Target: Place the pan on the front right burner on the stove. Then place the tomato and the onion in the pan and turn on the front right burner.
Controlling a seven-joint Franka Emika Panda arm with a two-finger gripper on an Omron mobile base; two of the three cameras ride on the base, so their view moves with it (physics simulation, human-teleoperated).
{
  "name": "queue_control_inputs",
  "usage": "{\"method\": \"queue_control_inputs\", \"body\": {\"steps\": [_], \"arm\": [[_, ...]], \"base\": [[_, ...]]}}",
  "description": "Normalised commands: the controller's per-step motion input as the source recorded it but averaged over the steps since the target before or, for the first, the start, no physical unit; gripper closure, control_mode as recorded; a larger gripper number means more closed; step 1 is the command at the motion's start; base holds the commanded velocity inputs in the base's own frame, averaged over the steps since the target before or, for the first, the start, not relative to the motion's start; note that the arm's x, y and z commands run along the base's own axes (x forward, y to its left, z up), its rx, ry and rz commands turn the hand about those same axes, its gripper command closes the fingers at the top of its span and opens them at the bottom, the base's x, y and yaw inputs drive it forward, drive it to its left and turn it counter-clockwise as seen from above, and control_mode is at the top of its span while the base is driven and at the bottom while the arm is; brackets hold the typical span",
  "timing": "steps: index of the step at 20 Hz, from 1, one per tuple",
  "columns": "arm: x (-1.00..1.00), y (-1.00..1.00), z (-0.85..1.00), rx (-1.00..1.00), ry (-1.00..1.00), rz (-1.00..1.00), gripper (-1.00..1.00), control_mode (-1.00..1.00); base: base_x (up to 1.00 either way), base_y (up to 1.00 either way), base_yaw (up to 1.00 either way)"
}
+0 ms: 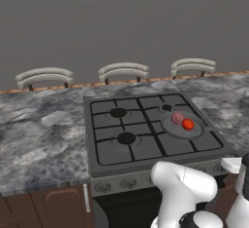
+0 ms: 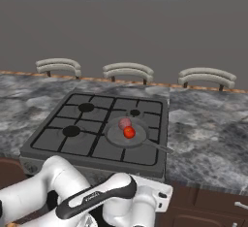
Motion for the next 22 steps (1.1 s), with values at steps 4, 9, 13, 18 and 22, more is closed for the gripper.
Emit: {"method": "queue_control_inputs", "body": {"steps": [4, 9, 13, 18, 22], "arm": [[-0.35, -0.07, -0.27, 0.00, -0.14, 0.00, -1.00, -1.00], [-0.37, -0.01, -0.26, 0.00, -0.08, 0.00, -1.00, -1.00], [-0.16, 0.00, -0.09, 0.00, -0.05, 0.00, -1.00, -1.00], [0.00, 0.00, -0.14, 0.00, 0.00, 0.00, -1.00, -1.00], [0.00, 0.03, -0.18, -0.01, 0.00, 0.00, -1.00, -1.00]], "base": [[0.00, 0.00, 0.00], [0.00, 0.00, 0.00], [0.00, 0.00, 0.00], [0.00, 0.00, 0.00], [0.00, 0.00, 0.00]]}}
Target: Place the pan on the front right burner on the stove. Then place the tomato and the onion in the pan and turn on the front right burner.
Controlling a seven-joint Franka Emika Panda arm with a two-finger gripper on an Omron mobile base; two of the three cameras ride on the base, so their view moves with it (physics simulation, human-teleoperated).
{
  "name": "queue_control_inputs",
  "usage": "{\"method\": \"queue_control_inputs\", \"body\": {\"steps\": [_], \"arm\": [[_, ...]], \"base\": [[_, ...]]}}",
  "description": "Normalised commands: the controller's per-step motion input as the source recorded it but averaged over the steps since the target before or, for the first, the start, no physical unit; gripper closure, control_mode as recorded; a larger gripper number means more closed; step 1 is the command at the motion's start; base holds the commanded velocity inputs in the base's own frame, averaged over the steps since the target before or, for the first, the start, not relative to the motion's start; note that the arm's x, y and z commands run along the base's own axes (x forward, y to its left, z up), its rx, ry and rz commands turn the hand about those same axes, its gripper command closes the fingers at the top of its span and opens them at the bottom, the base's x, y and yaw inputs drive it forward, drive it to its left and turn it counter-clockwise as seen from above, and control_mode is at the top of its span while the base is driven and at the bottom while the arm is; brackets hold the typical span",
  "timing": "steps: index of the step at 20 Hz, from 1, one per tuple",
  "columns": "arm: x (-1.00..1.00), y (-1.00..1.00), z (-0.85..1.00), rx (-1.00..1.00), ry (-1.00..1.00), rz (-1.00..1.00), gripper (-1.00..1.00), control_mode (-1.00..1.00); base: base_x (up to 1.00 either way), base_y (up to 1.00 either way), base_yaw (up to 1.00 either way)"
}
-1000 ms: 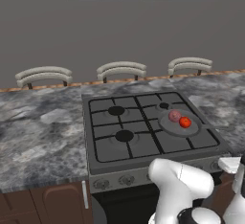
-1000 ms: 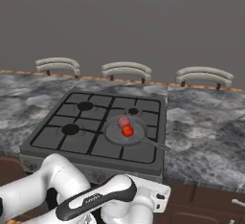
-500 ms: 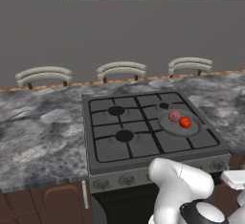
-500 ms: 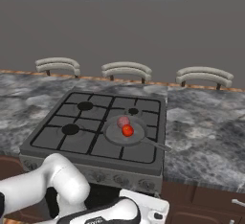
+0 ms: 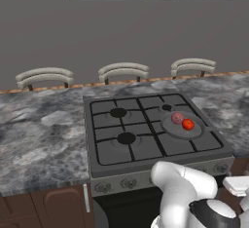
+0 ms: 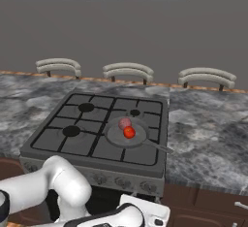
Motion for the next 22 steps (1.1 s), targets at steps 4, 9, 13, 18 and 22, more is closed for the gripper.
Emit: {"method": "queue_control_inputs", "body": {"steps": [4, 9, 13, 18, 22], "arm": [[0.00, 0.14, -0.12, 0.00, -0.02, 0.00, -1.00, -1.00], [0.12, 0.03, -0.28, -0.02, -0.10, 0.00, -1.00, -1.00], [0.24, 0.00, -0.22, -0.03, -0.08, 0.00, -1.00, -1.00], [0.12, -0.12, -0.12, -0.03, -0.02, 0.00, -1.00, -1.00], [0.00, -0.16, -0.03, -0.03, -0.01, 0.00, -1.00, -1.00]], "base": [[0.00, 0.00, 0.00], [0.00, 0.00, 0.00], [0.00, 0.00, 0.00], [0.00, 0.00, 0.00], [0.00, 0.00, 0.00]]}}
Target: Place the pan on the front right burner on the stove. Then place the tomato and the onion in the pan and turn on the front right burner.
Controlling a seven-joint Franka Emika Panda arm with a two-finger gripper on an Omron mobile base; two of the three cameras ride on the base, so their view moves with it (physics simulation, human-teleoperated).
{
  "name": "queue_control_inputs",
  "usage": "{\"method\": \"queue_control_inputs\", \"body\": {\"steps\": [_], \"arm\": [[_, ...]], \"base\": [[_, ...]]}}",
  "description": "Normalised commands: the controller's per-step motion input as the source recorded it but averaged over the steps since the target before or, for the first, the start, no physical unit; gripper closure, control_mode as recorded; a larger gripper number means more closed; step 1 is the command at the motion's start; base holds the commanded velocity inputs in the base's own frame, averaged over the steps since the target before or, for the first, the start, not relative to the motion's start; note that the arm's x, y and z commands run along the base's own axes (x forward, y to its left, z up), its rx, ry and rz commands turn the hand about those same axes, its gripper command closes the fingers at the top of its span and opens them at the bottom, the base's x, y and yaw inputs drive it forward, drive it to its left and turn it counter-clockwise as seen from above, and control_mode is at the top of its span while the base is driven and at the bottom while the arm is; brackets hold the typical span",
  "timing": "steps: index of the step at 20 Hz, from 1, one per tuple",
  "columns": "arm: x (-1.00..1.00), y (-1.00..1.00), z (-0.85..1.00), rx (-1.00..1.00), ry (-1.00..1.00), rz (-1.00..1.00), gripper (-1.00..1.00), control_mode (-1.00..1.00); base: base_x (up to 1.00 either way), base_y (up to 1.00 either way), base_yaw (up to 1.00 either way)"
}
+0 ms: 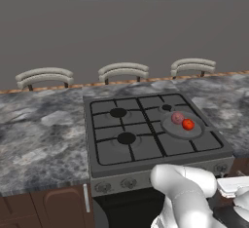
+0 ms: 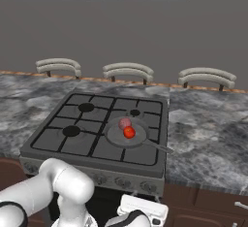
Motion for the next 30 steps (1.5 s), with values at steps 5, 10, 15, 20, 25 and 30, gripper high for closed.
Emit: {"method": "queue_control_inputs", "body": {"steps": [5, 10, 15, 20, 25, 30], "arm": [[0.00, -0.12, -0.08, -0.03, -0.02, 0.00, -1.00, -1.00], [0.00, 0.00, -0.29, 0.00, 0.00, 0.00, -1.00, -1.00], [0.00, 0.00, -0.12, -0.01, 0.00, 0.00, -1.00, -1.00], [0.01, 0.00, 0.00, -0.01, 0.00, 0.00, -1.00, -1.00], [0.00, 0.00, 0.10, 0.00, 0.00, 0.00, -1.00, -1.00], [0.05, 0.03, 0.10, 0.00, 0.00, 0.00, -1.00, -1.00]], "base": [[0.00, 0.00, 0.00], [0.00, 0.00, 0.00], [0.00, 0.00, 0.00], [0.00, 0.00, 0.00], [0.00, 0.00, 0.00], [0.00, 0.00, 0.00]]}}
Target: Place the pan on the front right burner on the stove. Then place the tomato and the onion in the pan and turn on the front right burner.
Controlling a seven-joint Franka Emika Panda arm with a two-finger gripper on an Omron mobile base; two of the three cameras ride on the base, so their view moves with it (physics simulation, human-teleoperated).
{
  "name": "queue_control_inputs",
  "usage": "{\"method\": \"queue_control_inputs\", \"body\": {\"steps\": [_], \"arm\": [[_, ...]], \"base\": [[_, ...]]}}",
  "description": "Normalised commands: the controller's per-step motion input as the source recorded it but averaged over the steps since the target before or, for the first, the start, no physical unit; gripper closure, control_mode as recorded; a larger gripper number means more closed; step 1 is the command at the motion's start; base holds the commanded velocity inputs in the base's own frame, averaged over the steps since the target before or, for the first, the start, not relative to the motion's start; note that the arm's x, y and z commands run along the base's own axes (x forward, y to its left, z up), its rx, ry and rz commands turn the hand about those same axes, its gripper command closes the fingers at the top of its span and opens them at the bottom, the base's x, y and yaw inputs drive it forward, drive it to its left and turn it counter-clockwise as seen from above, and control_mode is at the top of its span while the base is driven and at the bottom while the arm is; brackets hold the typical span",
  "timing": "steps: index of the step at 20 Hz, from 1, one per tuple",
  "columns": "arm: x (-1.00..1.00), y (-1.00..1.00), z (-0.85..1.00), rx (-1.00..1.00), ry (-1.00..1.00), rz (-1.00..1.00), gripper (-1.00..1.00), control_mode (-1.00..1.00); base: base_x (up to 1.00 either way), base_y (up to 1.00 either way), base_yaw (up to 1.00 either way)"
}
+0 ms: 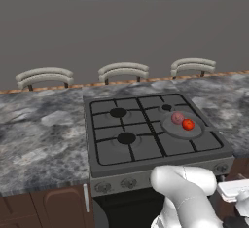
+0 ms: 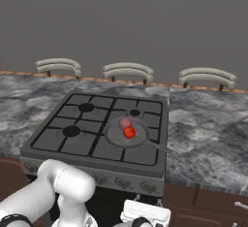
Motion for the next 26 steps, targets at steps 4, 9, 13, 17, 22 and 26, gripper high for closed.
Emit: {"method": "queue_control_inputs", "body": {"steps": [4, 9, 13, 17, 22, 26], "arm": [[0.20, 0.07, 0.00, 0.00, 0.00, 0.00, -1.00, -1.00], [0.36, 0.03, 0.00, 0.00, 0.00, 0.02, -1.00, -1.00], [0.20, 0.00, -0.13, -0.01, 0.00, 0.01, -1.00, -1.00], [0.09, 0.00, -0.16, -0.01, 0.00, 0.00, -1.00, -1.00], [0.10, 0.00, -0.05, 0.00, 0.00, 0.01, -1.00, -1.00], [0.18, -0.07, 0.00, 0.00, 0.00, 0.03, -1.00, -1.00]], "base": [[0.00, 0.00, 0.00], [0.00, 0.00, 0.00], [0.00, 0.00, 0.00], [0.00, 0.00, 0.00], [0.00, 0.00, 0.00], [0.00, 0.00, 0.00]]}}
